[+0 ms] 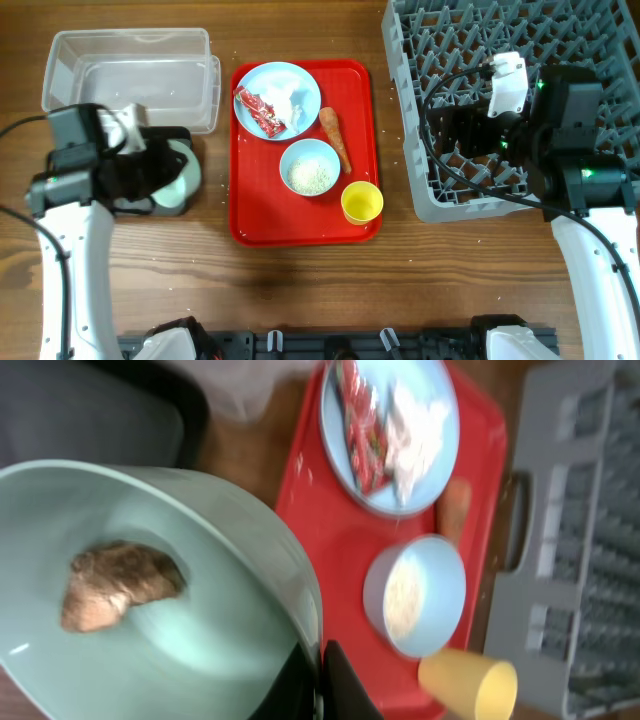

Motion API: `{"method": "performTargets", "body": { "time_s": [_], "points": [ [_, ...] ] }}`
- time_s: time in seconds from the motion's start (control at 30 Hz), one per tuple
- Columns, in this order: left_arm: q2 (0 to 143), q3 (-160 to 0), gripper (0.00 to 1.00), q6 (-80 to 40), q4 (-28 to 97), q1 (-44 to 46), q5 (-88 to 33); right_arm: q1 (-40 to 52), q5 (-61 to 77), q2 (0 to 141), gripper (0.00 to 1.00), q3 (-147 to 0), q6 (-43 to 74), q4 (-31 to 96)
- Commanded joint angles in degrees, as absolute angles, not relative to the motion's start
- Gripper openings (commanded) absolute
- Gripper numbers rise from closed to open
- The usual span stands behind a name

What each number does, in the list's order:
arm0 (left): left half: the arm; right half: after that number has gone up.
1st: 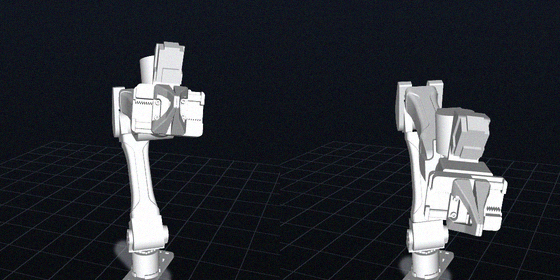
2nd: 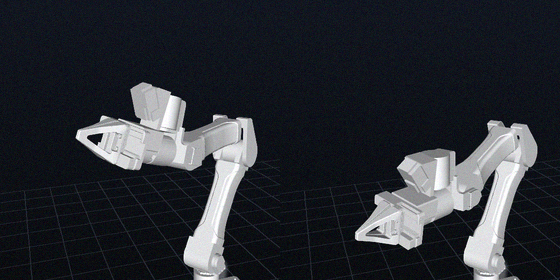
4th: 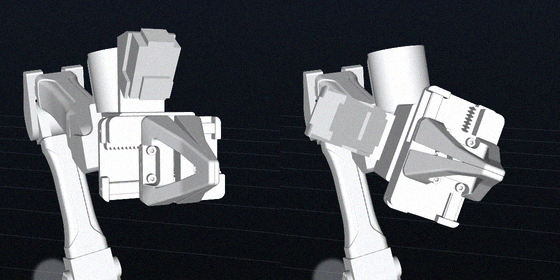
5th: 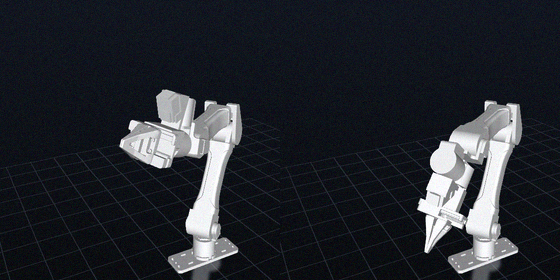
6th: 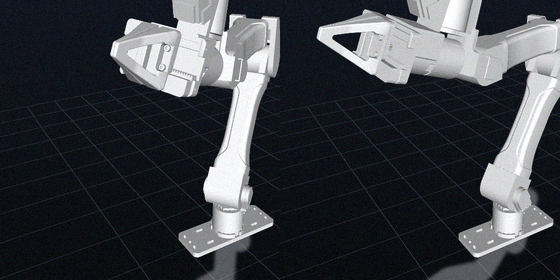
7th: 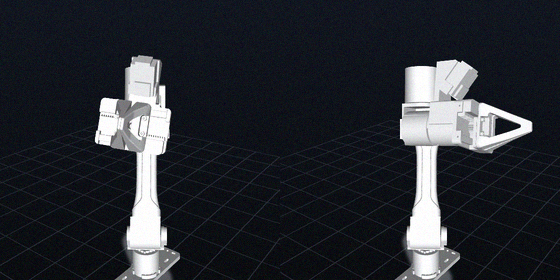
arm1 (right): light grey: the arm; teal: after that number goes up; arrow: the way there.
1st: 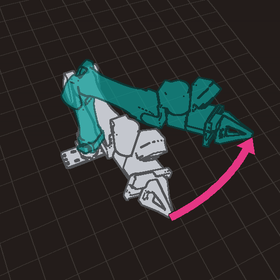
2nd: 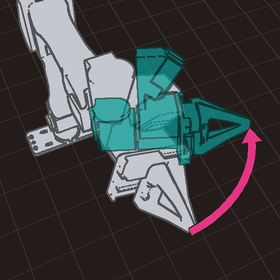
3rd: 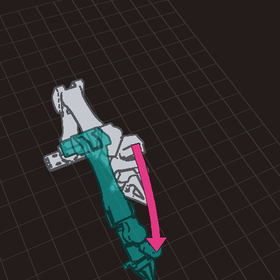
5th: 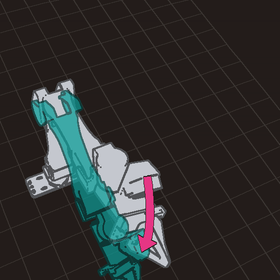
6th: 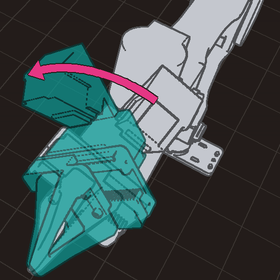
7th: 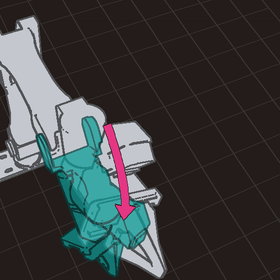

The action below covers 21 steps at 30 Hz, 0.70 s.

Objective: Sort waste into correct bins and load items into the dishwasher rack
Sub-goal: 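Carry the green bowl left and tip the mushroom onto the black tray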

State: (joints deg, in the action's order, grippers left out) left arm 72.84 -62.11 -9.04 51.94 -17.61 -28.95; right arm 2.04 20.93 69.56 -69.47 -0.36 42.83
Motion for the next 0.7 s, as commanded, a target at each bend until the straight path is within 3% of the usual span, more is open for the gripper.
{"method": "performTargets", "body": {
  "time_s": [0.0,0.27,0.47,0.6,0.67],
  "points": [
    [73.52,-63.68,0.04,-3.16,47.59,-27.49,-38.83,1.8,20.36,69.97,0.93,-70.5,-1.32,42.7],
    [85.78,-63.68,0.04,1.61,38.09,-45.12,-58.63,1.8,20.36,69.97,0.93,-70.5,-1.32,42.72],
    [97.12,-63.68,0.04,8.84,37.54,-53.76,-74.7,1.8,20.36,69.97,0.93,-70.5,-1.32,42.94],
    [104.55,-63.68,0.04,8.8,33.82,-58.17,-89.23,1.8,20.36,69.97,0.93,-70.5,-1.3,43.0],
    [106.43,-63.7,0.04,6.81,32.34,-59.18,-90.35,1.8,20.36,69.97,0.93,-70.5,-1.3,43.09]
  ]
}}
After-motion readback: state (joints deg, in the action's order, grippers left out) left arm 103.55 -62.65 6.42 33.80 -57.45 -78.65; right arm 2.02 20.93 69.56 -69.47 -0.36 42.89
